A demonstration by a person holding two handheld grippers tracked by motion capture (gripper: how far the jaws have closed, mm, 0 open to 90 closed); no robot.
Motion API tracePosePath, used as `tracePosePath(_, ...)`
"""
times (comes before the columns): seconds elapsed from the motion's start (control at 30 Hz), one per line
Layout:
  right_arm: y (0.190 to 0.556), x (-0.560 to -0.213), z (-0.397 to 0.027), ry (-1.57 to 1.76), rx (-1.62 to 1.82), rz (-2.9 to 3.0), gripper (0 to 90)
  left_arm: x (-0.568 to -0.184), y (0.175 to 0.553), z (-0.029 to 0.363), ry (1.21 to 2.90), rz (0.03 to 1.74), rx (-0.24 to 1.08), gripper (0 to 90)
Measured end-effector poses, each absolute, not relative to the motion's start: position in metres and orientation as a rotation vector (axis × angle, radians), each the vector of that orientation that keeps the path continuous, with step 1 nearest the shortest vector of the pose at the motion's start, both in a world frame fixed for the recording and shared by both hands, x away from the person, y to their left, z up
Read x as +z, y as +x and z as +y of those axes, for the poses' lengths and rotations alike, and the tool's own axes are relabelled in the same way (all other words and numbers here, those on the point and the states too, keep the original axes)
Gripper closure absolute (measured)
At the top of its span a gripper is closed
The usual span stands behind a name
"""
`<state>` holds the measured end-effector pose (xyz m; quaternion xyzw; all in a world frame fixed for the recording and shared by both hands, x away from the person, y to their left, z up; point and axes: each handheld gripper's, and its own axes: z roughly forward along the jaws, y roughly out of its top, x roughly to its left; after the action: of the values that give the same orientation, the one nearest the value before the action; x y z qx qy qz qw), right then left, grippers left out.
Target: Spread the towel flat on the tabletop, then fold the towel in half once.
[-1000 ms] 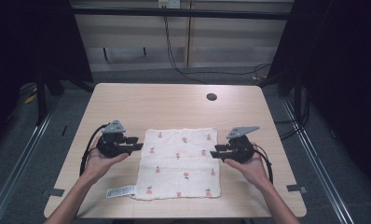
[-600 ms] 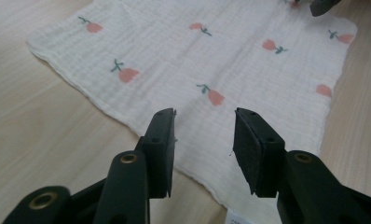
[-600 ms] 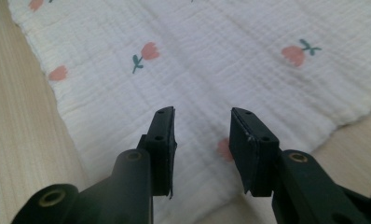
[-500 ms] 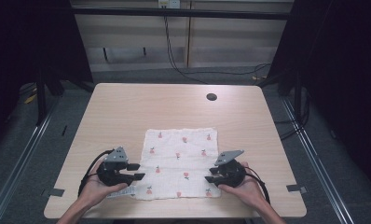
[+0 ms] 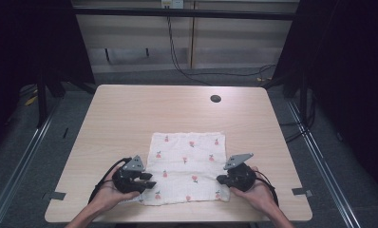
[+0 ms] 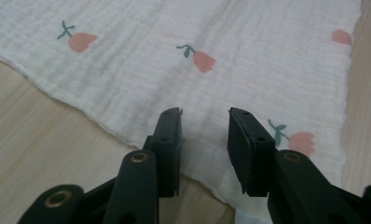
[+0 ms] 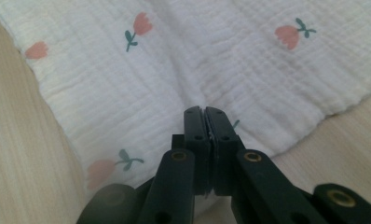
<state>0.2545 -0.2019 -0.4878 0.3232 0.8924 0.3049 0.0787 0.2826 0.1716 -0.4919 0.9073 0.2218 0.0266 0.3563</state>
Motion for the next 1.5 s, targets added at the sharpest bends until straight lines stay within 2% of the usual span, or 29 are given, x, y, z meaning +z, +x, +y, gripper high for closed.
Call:
tracePosePath(0.07,0.252,-0.488,-0.205,0.965,0.919,2.673,88.0,-0.491,0.279,0.171,2.358,0.542,0.075,70.4)
tracePosePath(0.17,0.246,-0.487,-0.209,0.992,0.919,2.679,88.3,-0.492,0.273,0.171,2.353,0.512,0.046,87.1)
tracePosePath(0.37,0.233,-0.488,-0.213,0.97,0.954,2.698,88.7,-0.491,0.267,0.174,2.362,0.513,0.004,89.1)
tracePosePath(0.43,0.23,-0.487,-0.214,0.989,0.954,2.708,86.7,-0.492,0.268,0.175,2.346,0.538,-0.013,87.2)
tracePosePath(0.5,0.23,-0.488,-0.214,0.994,1.002,2.698,74.2,-0.491,0.27,0.177,2.33,0.54,-0.043,77.0)
tracePosePath(0.53,0.231,-0.487,-0.214,0.983,1.019,2.688,71.8,-0.491,0.271,0.178,2.315,0.54,-0.055,72.9)
tracePosePath(0.6,0.234,-0.481,-0.217,1.004,1.094,2.64,70.1,-0.485,0.274,0.181,2.293,0.54,-0.061,67.6)
tracePosePath(0.67,0.239,-0.471,-0.221,1.033,1.177,2.576,70.3,-0.481,0.278,0.186,2.264,0.56,-0.034,66.2)
tracePosePath(0.77,0.255,-0.463,-0.225,1.046,1.144,2.507,68.7,-0.479,0.288,0.193,2.235,0.612,-0.006,62.1)
tracePosePath(1.03,0.32,-0.464,-0.241,1.132,1.038,2.396,64.7,-0.469,0.32,0.193,2.211,0.674,0.089,61.9)
tracePosePath(1.17,0.351,-0.469,-0.247,1.168,1.028,2.386,64.8,-0.464,0.346,0.187,2.175,0.722,0.138,62.0)
tracePosePath(1.23,0.364,-0.474,-0.247,1.176,1.017,2.387,64.6,-0.464,0.366,0.185,2.15,0.777,0.121,61.9)
tracePosePath(1.5,0.387,-0.492,-0.246,1.247,1.022,2.369,63.1,-0.481,0.409,0.192,2.086,0.918,0.1,60.9)
